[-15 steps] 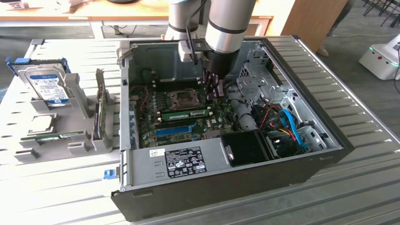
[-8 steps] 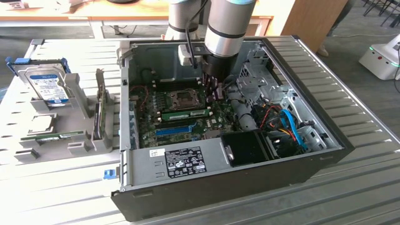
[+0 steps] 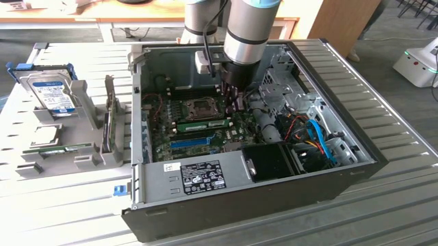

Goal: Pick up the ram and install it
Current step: 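Press down the ram until it locks into place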

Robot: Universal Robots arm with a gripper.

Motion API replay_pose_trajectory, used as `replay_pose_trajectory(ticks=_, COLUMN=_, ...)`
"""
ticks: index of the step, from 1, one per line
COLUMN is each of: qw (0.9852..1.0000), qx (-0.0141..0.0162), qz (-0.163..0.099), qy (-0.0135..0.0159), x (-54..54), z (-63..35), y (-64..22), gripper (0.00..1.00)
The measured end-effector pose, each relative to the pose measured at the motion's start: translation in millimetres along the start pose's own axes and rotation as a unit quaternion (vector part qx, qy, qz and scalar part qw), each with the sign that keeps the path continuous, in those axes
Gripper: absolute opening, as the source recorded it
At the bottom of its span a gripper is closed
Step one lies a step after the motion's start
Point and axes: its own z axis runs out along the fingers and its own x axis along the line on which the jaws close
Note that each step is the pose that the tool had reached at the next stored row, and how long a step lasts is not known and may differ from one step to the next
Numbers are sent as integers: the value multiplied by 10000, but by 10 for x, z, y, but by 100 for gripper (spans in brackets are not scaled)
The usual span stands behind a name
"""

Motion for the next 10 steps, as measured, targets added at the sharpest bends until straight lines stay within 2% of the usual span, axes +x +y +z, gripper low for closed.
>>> replay_pose_trajectory(ticks=10, qw=10000, qx=-10, qz=0, qy=-1, x=-1, z=0, y=-52, gripper=10)
